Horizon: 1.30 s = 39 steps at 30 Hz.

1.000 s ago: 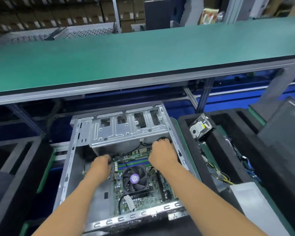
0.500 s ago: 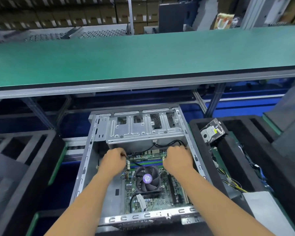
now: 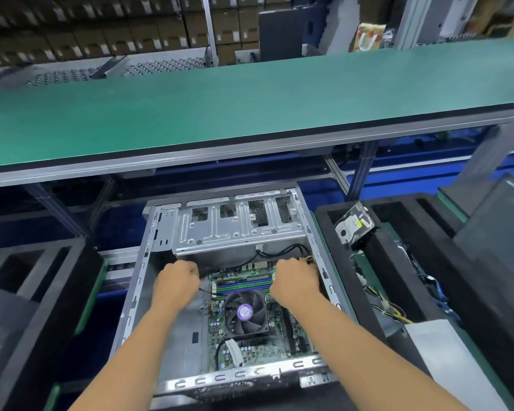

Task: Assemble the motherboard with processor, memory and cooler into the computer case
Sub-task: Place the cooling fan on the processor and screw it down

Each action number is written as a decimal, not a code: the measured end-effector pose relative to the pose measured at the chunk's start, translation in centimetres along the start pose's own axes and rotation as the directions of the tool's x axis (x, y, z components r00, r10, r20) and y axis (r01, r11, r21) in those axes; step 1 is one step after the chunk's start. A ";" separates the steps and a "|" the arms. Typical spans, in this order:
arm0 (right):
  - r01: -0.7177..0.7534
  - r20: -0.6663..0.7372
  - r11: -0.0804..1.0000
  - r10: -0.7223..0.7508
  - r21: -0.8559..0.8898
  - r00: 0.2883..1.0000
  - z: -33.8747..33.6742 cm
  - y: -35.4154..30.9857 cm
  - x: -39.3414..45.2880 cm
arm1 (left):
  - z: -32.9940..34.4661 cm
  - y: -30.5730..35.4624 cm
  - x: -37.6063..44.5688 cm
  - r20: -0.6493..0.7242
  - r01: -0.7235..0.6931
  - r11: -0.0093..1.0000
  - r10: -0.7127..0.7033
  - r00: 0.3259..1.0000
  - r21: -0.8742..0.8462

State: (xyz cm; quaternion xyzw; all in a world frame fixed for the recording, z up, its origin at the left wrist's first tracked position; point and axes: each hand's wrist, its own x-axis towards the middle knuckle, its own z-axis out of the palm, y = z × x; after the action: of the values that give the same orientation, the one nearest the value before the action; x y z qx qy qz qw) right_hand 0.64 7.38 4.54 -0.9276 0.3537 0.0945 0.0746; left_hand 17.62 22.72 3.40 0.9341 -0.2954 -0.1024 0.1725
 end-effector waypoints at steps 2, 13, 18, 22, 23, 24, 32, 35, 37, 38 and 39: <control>0.005 0.008 1.000 -0.005 0.010 1.000 0.1 -0.1 0.1 | -0.2 -0.1 0.0 -0.005 -0.011 0.994 0.011 1.000 -0.108; 0.136 0.079 0.988 -0.129 -0.079 0.988 0.8 -0.1 0.6 | 0.1 0.4 -0.8 0.445 -0.150 0.980 0.193 0.875 -0.132; 0.147 0.100 0.981 -0.135 -0.126 0.986 0.8 -0.1 0.5 | 0.0 0.2 -0.5 0.425 -0.168 0.963 0.244 0.871 -0.209; 0.143 0.089 0.977 -0.130 -0.160 0.988 0.8 0.1 0.8 | 0.4 -0.1 -0.3 0.283 -0.254 0.967 0.235 0.930 0.030; 0.139 0.083 0.978 -0.127 -0.158 0.988 0.8 0.1 0.9 | 0.5 -0.1 -0.2 0.230 -0.257 0.963 0.233 0.945 0.080; 0.139 0.080 0.978 -0.128 -0.157 0.989 0.8 0.1 1.0 | 0.6 0.0 -0.2 0.172 -0.259 0.960 0.239 0.955 0.103; 0.124 0.016 0.984 -0.123 -0.125 0.992 0.4 0.1 0.8 | 0.0 0.5 0.1 -0.096 -0.306 0.919 0.337 0.936 0.248; 0.043 -0.077 0.997 -0.048 -0.063 0.996 -0.3 -0.2 0.7 | 0.3 0.5 0.2 -0.089 -0.274 0.933 0.301 0.949 0.234; 0.056 -0.078 0.998 -0.059 -0.039 0.995 -0.3 -0.4 0.6 | 0.1 0.4 0.2 -0.024 -0.271 0.937 0.283 0.959 0.222; 0.082 -0.071 0.997 -0.082 -0.015 0.994 -0.3 -0.4 0.5 | 0.0 0.4 0.1 0.006 -0.300 0.916 0.310 0.951 0.266; 0.114 -0.060 0.993 -0.112 0.027 0.992 -0.3 -0.4 0.5 | -0.1 0.6 0.0 0.023 -0.357 0.868 0.372 0.928 0.346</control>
State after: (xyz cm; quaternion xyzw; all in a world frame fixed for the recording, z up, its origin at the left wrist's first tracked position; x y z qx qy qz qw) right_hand 1.31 7.31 4.74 -0.9473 0.3039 0.0578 0.0838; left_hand 17.37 22.27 3.75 0.8791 -0.4757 0.0057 0.0295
